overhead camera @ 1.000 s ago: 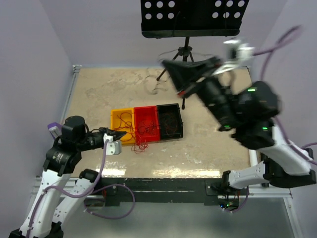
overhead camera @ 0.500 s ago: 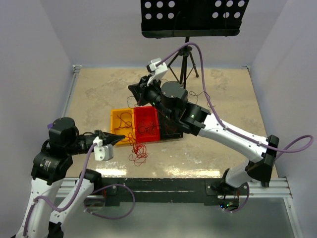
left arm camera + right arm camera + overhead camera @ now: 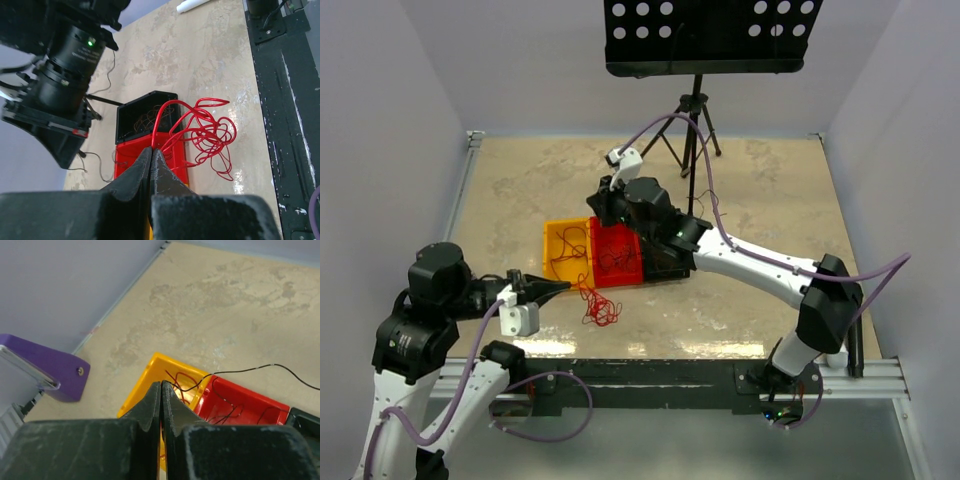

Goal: Untangle the cables

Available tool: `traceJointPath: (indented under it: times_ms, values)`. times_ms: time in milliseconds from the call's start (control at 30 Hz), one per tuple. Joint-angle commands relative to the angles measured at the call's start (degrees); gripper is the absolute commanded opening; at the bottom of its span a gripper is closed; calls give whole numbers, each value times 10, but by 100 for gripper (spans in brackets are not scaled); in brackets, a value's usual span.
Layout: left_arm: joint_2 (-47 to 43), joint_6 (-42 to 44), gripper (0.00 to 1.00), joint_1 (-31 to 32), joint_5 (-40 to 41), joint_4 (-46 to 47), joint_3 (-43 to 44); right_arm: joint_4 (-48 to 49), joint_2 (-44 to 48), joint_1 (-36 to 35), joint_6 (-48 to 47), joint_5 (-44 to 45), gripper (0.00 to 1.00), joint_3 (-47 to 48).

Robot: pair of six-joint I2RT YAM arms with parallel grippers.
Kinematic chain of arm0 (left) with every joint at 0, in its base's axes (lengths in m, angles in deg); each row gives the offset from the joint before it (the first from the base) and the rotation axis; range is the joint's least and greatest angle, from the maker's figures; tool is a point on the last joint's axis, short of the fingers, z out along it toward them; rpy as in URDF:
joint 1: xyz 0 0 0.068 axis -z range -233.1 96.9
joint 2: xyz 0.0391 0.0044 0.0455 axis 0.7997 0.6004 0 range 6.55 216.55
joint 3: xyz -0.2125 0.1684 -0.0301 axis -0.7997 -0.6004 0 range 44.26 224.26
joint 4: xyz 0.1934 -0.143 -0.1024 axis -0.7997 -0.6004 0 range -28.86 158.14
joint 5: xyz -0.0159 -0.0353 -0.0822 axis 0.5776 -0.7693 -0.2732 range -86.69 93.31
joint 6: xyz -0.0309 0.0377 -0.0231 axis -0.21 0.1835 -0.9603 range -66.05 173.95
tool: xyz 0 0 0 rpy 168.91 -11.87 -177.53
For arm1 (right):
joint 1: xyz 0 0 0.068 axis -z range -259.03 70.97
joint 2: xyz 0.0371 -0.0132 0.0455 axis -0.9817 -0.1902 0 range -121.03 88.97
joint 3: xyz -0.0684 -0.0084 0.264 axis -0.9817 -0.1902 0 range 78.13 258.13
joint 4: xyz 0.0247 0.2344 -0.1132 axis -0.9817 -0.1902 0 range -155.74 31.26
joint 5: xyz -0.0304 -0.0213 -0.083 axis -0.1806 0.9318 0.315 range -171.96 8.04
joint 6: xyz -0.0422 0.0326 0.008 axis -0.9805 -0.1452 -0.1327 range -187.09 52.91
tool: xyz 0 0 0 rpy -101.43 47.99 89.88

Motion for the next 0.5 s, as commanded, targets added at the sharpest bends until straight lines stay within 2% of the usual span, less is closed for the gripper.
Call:
traceJointPath:
  times_ms: [0, 233, 467]
  values:
    - [0, 3, 0, 1, -26, 0, 25, 42, 1, 10, 18, -3, 0, -29]
    - [1, -13, 0, 1, -26, 21, 38, 38, -23, 12, 32, 5, 0, -66]
    - [4, -38, 0, 1, -28, 43, 68, 18, -16, 12, 72, 74, 0, -107]
